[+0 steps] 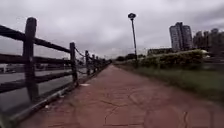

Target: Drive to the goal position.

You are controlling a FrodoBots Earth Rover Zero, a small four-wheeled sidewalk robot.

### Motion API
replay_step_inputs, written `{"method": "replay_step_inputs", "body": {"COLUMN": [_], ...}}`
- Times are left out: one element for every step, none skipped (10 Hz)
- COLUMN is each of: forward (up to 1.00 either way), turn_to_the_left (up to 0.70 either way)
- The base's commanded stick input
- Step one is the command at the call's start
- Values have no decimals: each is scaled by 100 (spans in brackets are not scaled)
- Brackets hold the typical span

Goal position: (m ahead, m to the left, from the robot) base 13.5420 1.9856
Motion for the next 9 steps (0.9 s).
{"method": "replay_step_inputs", "body": {"forward": [100,100,100,100,95,94,92,92,92], "turn_to_the_left": [0,0,0,0,0,0,0,0,0]}}
